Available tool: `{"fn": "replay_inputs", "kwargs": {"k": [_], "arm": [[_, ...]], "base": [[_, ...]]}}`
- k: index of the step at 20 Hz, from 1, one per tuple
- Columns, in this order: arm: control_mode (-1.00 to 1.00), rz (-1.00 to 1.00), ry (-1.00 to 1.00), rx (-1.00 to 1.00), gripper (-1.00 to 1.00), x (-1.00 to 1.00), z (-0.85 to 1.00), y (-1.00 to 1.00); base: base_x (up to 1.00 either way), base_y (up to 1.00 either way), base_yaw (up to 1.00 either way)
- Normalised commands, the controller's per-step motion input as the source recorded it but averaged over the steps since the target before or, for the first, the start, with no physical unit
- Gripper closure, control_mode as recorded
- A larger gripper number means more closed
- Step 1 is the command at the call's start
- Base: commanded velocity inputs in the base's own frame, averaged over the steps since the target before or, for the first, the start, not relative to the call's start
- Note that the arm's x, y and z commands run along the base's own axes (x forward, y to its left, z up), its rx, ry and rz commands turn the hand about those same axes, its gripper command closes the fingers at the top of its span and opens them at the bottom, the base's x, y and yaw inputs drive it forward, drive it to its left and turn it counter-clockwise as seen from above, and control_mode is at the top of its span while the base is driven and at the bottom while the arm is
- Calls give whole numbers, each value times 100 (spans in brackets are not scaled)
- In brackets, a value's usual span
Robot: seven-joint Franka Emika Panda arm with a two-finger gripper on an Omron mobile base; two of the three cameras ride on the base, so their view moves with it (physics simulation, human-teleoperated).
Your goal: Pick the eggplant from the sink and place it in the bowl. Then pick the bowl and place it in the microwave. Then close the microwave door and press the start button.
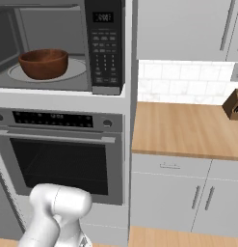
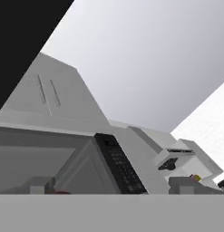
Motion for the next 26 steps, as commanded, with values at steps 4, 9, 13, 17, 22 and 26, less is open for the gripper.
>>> {"fn": "replay_inputs", "kwargs": {"k": [4,9,13,17,22,26], "arm": [[-100,0,0,0,-100,0,8,100],[-100,0,0,0,-100,-2,59,78],[-100,0,0,0,-100,-19,89,-16],[-100,0,-1,7,-100,-29,41,-85],[-100,4,-5,20,-100,-23,24,-100],[-100,12,-1,24,-100,-7,37,-100]], "base": [[0,0,0],[0,0,0],[0,0,0],[0,0,0],[0,0,0],[0,0,0]]}}
